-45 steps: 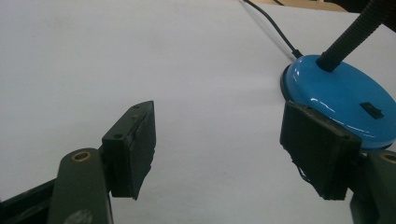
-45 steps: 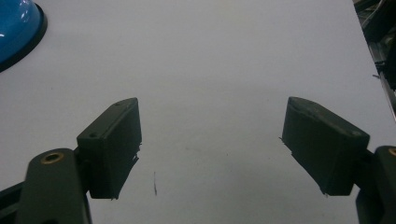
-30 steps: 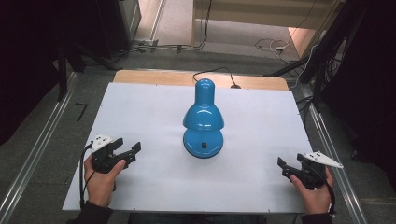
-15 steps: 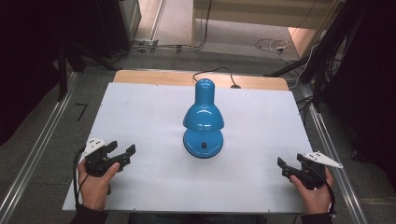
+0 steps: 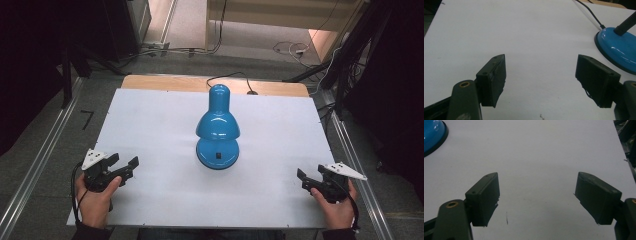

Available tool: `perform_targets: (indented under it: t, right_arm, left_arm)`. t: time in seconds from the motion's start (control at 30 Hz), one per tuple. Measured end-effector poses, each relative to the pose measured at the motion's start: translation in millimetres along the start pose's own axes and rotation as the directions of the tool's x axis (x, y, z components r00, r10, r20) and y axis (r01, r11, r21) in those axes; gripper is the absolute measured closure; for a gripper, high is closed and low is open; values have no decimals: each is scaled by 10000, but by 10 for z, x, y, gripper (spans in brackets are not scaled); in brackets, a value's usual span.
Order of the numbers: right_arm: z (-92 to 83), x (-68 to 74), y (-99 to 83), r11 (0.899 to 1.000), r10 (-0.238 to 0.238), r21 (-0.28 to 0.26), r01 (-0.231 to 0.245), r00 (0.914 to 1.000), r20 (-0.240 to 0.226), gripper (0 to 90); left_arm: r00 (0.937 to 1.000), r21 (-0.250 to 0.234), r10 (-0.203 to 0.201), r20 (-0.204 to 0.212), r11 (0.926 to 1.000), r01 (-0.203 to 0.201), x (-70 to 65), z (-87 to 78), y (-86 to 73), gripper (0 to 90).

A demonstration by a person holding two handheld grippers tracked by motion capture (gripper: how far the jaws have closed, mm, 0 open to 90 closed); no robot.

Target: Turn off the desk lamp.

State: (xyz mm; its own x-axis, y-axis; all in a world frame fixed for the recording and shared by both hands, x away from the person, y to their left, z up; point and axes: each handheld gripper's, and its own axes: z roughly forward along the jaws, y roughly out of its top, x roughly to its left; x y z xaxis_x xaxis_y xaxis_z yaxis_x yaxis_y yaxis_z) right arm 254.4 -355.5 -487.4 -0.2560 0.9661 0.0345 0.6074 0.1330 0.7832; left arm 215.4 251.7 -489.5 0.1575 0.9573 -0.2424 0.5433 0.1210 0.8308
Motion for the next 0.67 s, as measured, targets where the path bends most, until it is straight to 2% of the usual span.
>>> perform_targets:
  t: [0.23, 0.6, 0.67]
  right_arm:
    - [-1, 3, -1, 10000, 2, 4, -2, 10000, -3, 185]
    - [3, 9, -1, 10000, -17, 0, 17, 10000, -37, 186]
    - [-3, 10, 2, 10000, -8, -43, 7, 10000, -71, 185]
  left_arm:
    - [9999, 6, -45, -103, 10000, 45, 67, -49, -34, 257]
    - [9984, -69, -82, -554, 9999, 78, 186, -161, -100, 256]
    - [9987, -192, -163, -483, 9997, 153, 187, -183, -95, 255]
